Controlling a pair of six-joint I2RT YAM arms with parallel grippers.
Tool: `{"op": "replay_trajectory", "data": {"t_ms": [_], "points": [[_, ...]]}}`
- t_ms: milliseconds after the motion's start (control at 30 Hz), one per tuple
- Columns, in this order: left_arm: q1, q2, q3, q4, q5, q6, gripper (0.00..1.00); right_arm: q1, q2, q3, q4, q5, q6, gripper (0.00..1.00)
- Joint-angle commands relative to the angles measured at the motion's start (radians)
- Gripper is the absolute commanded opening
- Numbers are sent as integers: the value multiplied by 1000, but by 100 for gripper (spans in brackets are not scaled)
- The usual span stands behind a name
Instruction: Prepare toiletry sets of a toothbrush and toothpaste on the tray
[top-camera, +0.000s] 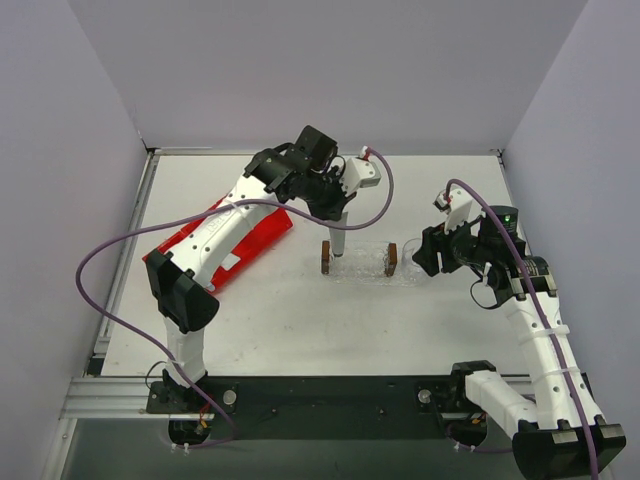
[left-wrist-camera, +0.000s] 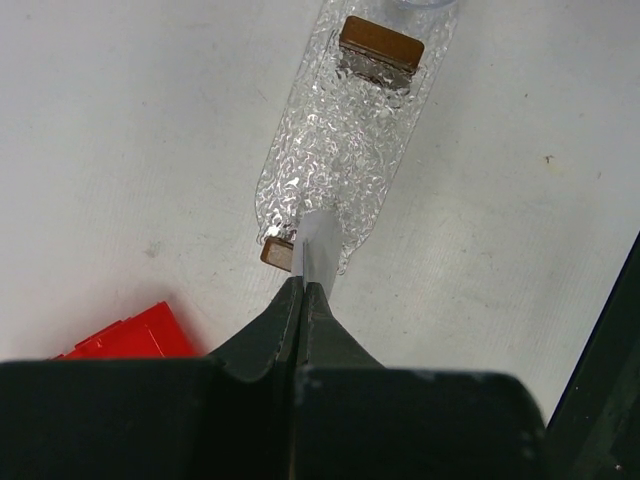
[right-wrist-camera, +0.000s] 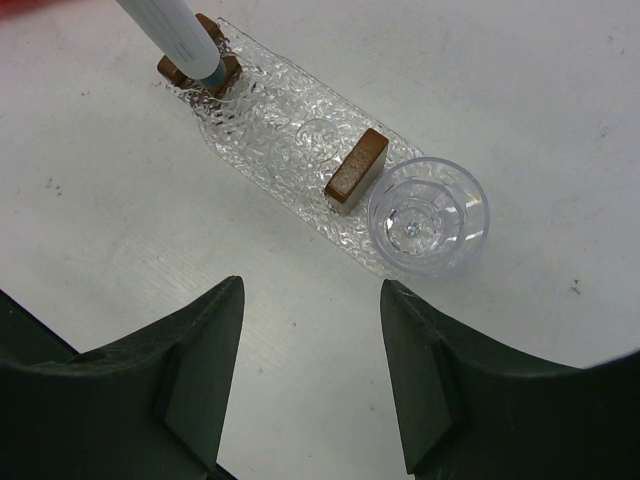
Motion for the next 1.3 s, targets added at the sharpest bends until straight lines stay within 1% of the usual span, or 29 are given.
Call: {"op": "replay_trajectory", "data": {"t_ms": [0,1267], "points": [[-7,-13,0,80,10,-3,0,-8,-7,-10,22,-27,2,52],[-12,-25,-73,152,4,-11,0,-14,-15,-18,19,-38,5,52]]}}
